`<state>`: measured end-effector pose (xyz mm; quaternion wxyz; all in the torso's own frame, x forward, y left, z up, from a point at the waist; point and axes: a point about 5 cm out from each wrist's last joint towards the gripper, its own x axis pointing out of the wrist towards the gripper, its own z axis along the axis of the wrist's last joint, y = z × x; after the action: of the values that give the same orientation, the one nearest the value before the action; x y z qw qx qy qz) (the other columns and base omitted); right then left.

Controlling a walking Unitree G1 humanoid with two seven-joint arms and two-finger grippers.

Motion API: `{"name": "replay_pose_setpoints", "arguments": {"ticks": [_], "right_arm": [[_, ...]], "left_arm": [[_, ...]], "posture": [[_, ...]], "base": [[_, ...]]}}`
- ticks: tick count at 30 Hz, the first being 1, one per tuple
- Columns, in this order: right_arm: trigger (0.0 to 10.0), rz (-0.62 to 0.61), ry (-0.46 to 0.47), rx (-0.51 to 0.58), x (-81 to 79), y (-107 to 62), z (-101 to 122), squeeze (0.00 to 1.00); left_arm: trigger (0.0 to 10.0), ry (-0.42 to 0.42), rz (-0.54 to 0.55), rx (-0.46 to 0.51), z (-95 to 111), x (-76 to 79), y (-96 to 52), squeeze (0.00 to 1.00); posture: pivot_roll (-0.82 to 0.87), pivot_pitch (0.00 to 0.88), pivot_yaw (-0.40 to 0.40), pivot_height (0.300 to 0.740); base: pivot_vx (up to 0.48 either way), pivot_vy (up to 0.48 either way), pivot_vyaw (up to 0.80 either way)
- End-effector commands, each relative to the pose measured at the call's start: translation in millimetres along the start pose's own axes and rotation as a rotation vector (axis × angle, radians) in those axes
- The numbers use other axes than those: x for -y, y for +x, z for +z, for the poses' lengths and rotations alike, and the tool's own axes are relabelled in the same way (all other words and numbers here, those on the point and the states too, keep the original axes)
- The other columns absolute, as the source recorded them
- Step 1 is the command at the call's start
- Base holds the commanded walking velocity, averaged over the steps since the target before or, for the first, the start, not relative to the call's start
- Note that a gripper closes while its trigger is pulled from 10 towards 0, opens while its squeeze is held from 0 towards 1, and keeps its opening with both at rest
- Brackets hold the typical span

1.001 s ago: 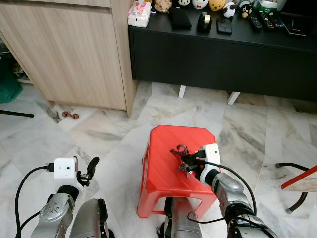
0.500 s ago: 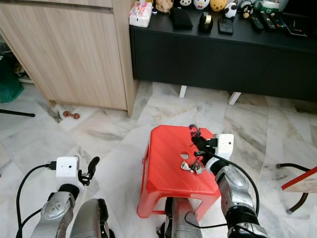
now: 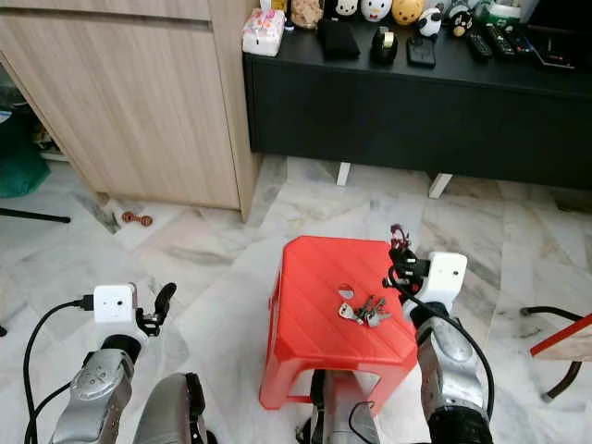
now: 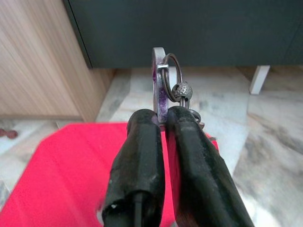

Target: Hang keys on a hook

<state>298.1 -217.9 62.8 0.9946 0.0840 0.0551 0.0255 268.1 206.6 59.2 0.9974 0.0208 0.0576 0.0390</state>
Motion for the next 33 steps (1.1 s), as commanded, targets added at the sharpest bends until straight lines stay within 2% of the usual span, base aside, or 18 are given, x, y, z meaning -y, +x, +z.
{"name": "replay_pose_setpoints", "arguments": {"ticks": [1,10,25,33], "right_arm": [[10.0,-0.017,-0.011,0.02,2.2,-0.5,5,0.0],[10.0,-0.037,-0.014,0.037,2.0,1.9,11,0.0],[10.0,-0.061,-0.006,0.011,4.2,-1.2,3,0.0],[10.0,-0.104,-0.003,-0.018,8.2,-3.1,-4,0.0]], "left_arm": [[10.0,-0.003,-0.003,-0.009,-4,-0.7,-0.7,0.0],[10.0,-0.007,-0.001,0.005,-3,-2.2,1.5,0.0],[10.0,-0.007,-0.011,0.008,-5,-2.3,1.8,0.0],[10.0,-0.001,-0.019,0.006,-7,-0.7,2.8,0.0]], "posture": [[-0.08,0.094,-0.069,0.598],[-0.08,0.078,-0.07,0.638],[-0.08,0.053,-0.068,0.733],[-0.08,0.032,-0.068,0.74]], "base": [[0.0,0.0,0.0],[0.0,0.0,0.0],[0.0,0.0,0.0],[0.0,0.0,0.0]]}}
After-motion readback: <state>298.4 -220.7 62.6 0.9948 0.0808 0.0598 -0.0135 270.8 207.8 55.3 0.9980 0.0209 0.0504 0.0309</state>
